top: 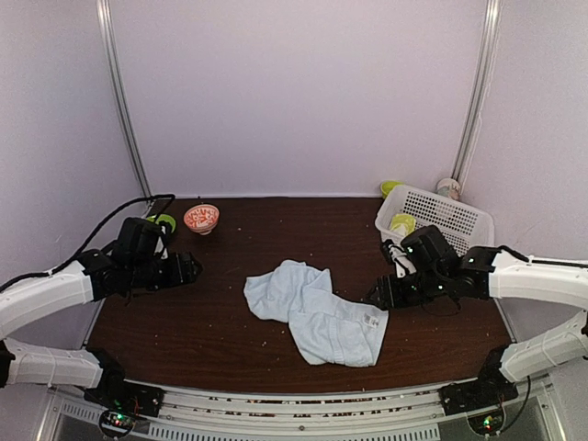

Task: Roll the towels
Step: Place the towel at the center of the board, then pick up the towel from the center of the board.

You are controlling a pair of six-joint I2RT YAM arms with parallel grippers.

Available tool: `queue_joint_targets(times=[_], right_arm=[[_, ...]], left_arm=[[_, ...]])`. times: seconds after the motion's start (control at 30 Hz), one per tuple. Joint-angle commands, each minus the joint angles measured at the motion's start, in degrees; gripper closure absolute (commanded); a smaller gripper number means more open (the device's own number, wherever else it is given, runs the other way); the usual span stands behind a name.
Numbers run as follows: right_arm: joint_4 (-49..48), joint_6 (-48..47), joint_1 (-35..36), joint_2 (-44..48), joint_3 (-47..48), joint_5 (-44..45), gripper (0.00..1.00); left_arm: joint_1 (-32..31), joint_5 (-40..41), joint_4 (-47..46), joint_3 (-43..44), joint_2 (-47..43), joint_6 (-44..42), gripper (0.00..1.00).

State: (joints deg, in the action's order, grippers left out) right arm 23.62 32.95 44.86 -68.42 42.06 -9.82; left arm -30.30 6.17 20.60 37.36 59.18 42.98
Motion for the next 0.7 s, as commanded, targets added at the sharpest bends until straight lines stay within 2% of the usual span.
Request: queue_joint_targets(times=[0.0, 0.2, 0.67], right_arm=[[-7.1, 7.8, -0.3, -4.6, -1.7, -7.3, 0.48], [-11.7, 11.3, -0.5, -8.6, -5.0, -10.6, 0.55], [-14.1, 12.6, 0.4, -13.3, -7.3, -14.2, 0.65]], left_arm=[[0.3, -2.7, -3.5, -0.4, 1.8, 0.8, 0.23], [0.3, -2.9, -4.1, -1.0, 2.2, 1.1, 0.23], [0.3, -3.5, -4.9, -1.3, 3.3, 1.5, 0.24]])
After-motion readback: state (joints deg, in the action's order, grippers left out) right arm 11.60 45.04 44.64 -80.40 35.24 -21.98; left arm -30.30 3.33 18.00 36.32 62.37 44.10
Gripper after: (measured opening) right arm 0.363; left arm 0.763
